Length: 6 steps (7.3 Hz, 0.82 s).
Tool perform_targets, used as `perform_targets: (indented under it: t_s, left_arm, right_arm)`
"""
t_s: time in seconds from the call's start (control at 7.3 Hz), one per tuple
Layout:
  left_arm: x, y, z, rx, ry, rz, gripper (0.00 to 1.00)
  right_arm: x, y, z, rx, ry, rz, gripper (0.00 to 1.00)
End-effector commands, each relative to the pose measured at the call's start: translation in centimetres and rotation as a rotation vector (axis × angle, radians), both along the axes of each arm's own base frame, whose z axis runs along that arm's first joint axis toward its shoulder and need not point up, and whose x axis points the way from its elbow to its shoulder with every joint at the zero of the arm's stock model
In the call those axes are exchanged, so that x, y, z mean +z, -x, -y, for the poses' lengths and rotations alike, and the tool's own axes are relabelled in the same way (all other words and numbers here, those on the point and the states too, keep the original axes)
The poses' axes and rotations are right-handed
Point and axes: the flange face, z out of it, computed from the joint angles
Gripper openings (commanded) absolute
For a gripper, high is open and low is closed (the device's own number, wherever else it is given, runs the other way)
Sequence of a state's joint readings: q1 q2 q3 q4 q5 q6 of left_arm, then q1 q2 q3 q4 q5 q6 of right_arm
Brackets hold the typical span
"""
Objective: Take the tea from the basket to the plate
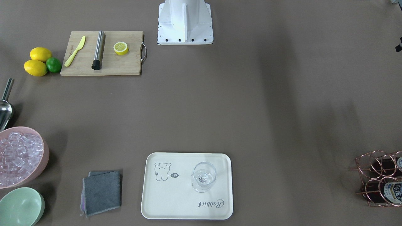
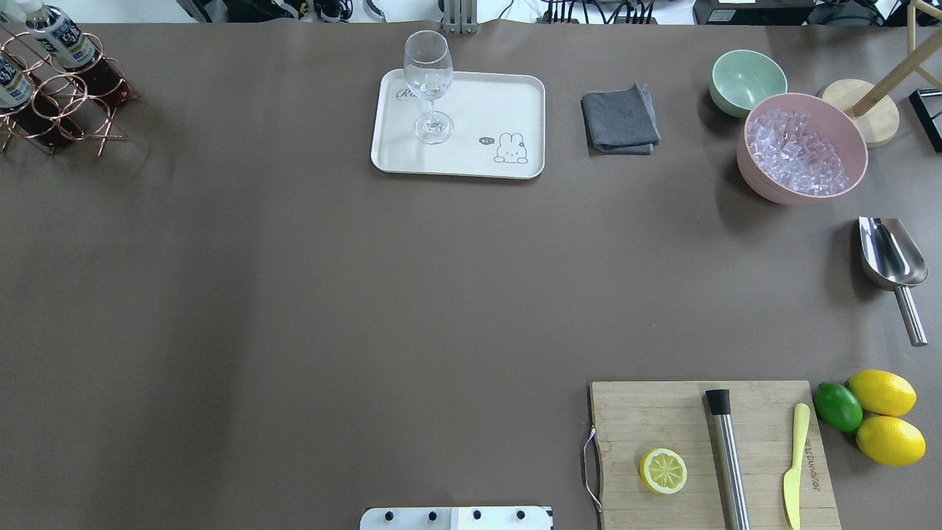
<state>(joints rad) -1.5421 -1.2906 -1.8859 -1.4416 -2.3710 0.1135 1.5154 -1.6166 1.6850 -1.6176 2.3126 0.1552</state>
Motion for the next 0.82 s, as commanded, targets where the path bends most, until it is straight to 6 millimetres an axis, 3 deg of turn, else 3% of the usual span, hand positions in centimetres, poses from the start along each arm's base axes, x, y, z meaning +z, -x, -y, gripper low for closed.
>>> perform_targets:
  t_s: [0.0,0.27,0.68]
  left_arm:
    - [0.2,0.1,0.1,-0.001,0.002,0.003,0.98]
    - [0.4,0.1,0.1,-0.002,0.005,0.004,0.98]
    - [0.0,0.0,2.6,-0.011,-0.01,0.003,0.98]
  right_arm:
    - [-0.3,0.0,0.1,0.005,-0.004,-0.002,1.0]
    - [-0.4,0.0,0.1,0.006,-0.004,-0.002,1.0]
    - [-0.4,0.0,0.1,0.006,-0.004,-0.002,1.0]
